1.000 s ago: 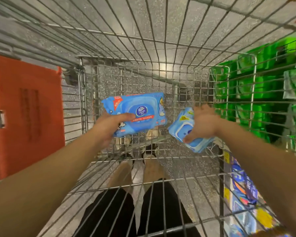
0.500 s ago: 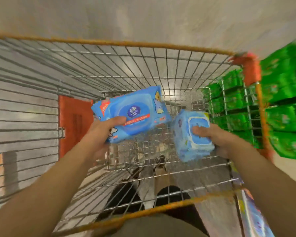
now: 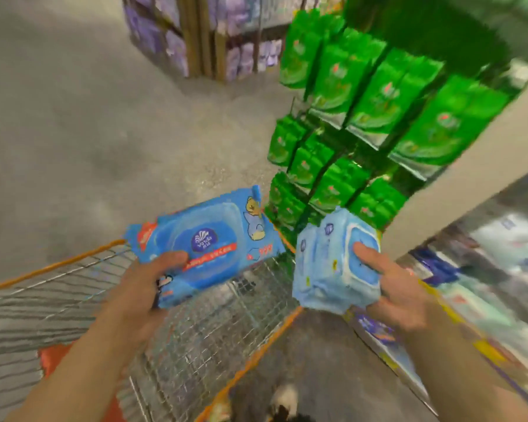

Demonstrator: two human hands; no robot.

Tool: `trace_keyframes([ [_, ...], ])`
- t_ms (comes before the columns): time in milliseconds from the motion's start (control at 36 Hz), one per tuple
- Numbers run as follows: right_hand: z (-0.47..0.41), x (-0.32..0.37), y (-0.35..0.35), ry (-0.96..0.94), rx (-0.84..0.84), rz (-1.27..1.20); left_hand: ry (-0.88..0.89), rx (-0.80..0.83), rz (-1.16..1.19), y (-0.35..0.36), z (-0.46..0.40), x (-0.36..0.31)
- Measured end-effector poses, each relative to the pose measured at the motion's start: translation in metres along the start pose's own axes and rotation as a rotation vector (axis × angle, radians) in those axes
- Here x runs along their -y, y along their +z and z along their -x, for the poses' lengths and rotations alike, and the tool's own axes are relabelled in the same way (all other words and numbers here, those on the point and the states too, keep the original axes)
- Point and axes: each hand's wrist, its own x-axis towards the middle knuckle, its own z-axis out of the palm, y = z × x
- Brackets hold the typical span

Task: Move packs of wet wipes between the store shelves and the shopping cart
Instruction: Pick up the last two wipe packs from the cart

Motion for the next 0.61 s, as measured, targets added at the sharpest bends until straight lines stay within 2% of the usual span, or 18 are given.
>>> trace_keyframes([
  [139,0.077,0.022,-0.050,-0.179,-0.159,-0.103,-0.007,0.216,-0.106,0.073,0.007,-0.008],
  [278,0.165,0.036,-0.107,-0.323,-0.328,-0.112,-0.026,0.468,-0.207,0.173,0.018,0.003],
  [361,0.223,0.042,-0.134,-0.422,-0.431,-0.085,-0.042,0.551,-0.297,0.231,0.028,0.020],
  [472,0.294,0.042,-0.178,-0.496,-0.558,-0.110,-0.044,0.683,-0.329,0.313,0.052,0.048],
  [611,0.360,0.034,-0.232,-0.513,-0.616,-0.161,-0.019,0.809,-0.301,0.396,0.085,0.090],
])
